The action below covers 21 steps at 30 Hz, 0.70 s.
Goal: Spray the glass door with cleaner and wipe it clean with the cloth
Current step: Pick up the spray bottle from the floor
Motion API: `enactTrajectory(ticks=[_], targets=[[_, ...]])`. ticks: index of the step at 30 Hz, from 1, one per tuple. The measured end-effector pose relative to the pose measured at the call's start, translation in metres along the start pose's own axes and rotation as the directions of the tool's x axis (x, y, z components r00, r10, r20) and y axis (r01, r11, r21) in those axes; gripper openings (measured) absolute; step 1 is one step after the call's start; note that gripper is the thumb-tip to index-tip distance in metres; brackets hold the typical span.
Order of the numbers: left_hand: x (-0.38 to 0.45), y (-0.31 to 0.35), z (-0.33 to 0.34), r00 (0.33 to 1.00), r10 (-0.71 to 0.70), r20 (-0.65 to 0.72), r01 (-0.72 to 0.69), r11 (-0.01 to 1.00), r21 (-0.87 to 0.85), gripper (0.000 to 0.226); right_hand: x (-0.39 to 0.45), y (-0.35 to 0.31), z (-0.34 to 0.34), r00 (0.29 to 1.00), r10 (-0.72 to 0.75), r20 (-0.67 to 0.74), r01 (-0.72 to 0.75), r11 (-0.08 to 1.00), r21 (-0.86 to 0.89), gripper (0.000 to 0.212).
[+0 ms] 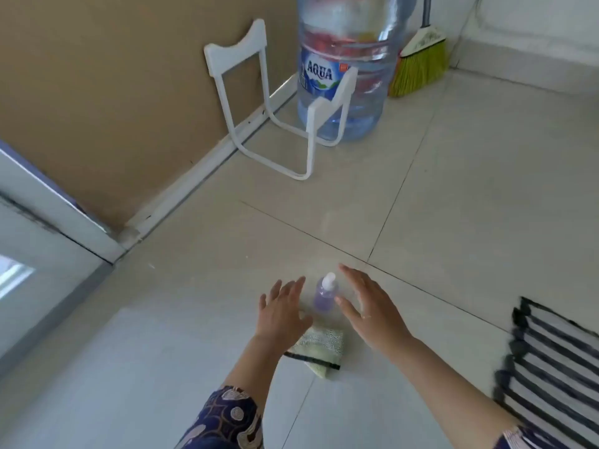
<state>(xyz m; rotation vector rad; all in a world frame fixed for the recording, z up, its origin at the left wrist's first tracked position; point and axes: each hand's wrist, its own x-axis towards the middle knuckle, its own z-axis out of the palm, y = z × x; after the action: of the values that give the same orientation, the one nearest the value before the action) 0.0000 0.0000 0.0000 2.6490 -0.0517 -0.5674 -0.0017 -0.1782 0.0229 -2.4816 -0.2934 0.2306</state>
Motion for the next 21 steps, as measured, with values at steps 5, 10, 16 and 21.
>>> enactTrajectory(ticks=[5,10,16,21], targets=[[0.027,0.01,0.031,0.998,-0.016,-0.06,0.008,0.99,-0.138,0.069,0.014,0.008,0.021,0.999,0.041,-0.021,-0.038,0.989,0.144,0.051],[0.031,0.01,0.028,0.989,-0.01,-0.15,-0.01,0.991,-0.133,0.06,0.023,-0.004,0.018,0.993,0.112,-0.045,-0.097,0.965,0.244,0.026],[-0.035,0.025,-0.063,0.98,-0.065,-0.186,0.013,0.964,-0.265,0.056,0.008,-0.08,-0.043,0.994,0.108,-0.006,-0.102,0.952,0.29,0.024],[-0.109,0.06,-0.196,0.954,-0.105,-0.282,-0.005,0.932,-0.363,0.053,-0.001,-0.193,-0.141,0.999,0.048,-0.017,-0.039,0.943,0.331,0.009]])
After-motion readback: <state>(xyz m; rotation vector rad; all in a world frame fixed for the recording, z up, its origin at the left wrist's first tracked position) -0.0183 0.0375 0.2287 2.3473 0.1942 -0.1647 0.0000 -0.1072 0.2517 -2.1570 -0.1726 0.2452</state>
